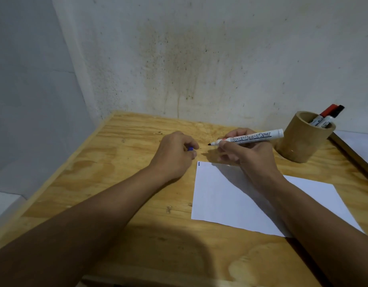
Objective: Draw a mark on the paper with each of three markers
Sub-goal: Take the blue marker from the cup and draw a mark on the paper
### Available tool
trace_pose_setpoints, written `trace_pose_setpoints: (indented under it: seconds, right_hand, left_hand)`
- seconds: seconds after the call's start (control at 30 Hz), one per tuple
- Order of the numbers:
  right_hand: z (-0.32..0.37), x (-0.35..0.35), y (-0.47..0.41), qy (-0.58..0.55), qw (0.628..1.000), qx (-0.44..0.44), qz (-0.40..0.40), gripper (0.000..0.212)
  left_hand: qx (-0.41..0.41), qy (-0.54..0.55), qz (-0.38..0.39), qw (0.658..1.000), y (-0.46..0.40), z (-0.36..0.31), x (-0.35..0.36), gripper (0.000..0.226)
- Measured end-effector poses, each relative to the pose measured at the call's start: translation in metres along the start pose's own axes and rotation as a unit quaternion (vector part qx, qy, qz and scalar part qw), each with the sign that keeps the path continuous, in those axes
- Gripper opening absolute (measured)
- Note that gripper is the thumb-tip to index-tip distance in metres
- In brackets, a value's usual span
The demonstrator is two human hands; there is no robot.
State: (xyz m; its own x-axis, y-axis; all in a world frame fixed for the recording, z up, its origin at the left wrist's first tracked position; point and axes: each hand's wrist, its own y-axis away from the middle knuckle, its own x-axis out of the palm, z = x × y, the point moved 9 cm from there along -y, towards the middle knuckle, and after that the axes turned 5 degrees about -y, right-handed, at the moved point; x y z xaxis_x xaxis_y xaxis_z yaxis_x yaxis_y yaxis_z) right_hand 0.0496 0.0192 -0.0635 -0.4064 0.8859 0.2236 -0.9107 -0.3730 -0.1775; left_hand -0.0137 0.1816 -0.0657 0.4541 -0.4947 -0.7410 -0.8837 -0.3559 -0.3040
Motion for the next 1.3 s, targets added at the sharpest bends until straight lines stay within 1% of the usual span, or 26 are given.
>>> trace_pose_setpoints:
  seconds: [0.03, 0.07, 0.1, 0.17, 0.2, 0.23, 0.3, 0.4, 0.53, 0.63, 0.8, 1.0, 1.17, 1.3]
  right_hand:
    - [0.003, -0.002, -0.001, -0.022, 1.000, 0.011, 0.004, 0.008]
    - [0.006, -0.004, -0.002, -0.046, 0.999, 0.022, 0.006, 0.004]
    - [0.008, -0.007, -0.002, -0.063, 0.998, 0.030, 0.002, 0.006]
    - [0.015, -0.012, -0.001, -0.071, 0.997, 0.028, -0.008, 0.008]
    - [0.019, -0.014, 0.001, -0.067, 0.997, 0.021, -0.011, 0.009]
    - [0.022, -0.016, 0.003, -0.062, 0.998, 0.011, -0.013, 0.009]
    - [0.028, -0.019, 0.005, -0.049, 0.999, -0.007, -0.018, 0.008]
    - [0.037, -0.024, 0.009, -0.026, 0.999, -0.025, -0.028, 0.005]
    - [0.045, -0.027, 0.013, 0.018, 0.999, -0.034, -0.026, 0.005]
    - [0.050, -0.034, 0.015, 0.028, 0.998, -0.037, -0.030, 0.005]
    - [0.055, -0.039, 0.015, 0.041, 0.998, -0.042, -0.016, 0.007]
    - [0.063, -0.047, 0.016, 0.067, 0.996, -0.064, -0.006, 0.021]
    - [0.070, -0.056, 0.016, 0.067, 0.995, -0.070, -0.012, 0.013]
    - [0.068, -0.065, 0.015, 0.073, 0.996, -0.043, -0.015, 0.009]
  left_hand:
    - [-0.028, 0.044, -0.014, 0.999, -0.002, 0.004, -0.002, 0.010]
    - [-0.067, 0.123, -0.020, 0.990, -0.003, 0.010, -0.002, 0.006]
    - [-0.112, 0.226, -0.019, 0.967, -0.003, 0.015, -0.002, 0.008]
    - [-0.177, 0.405, 0.005, 0.897, -0.001, 0.017, 0.004, 0.011]
    - [-0.193, 0.451, 0.020, 0.871, 0.000, 0.013, 0.005, 0.012]
    - [-0.203, 0.479, 0.033, 0.854, 0.000, 0.010, 0.007, 0.012]
    - [-0.210, 0.504, 0.050, 0.836, 0.002, 0.001, 0.009, 0.012]
    - [-0.208, 0.507, 0.070, 0.833, 0.005, -0.010, 0.016, 0.011]
    - [-0.187, 0.522, 0.087, 0.828, 0.007, -0.027, 0.019, 0.011]
    - [-0.169, 0.522, 0.097, 0.831, 0.006, -0.036, 0.017, 0.011]
    - [-0.148, 0.500, 0.113, 0.846, 0.006, -0.049, 0.020, 0.011]
    - [-0.148, 0.515, 0.101, 0.838, 0.006, -0.059, 0.021, 0.015]
    - [-0.127, 0.503, 0.075, 0.852, 0.002, -0.074, 0.022, 0.013]
    - [-0.103, 0.507, 0.076, 0.853, -0.003, -0.089, 0.027, 0.010]
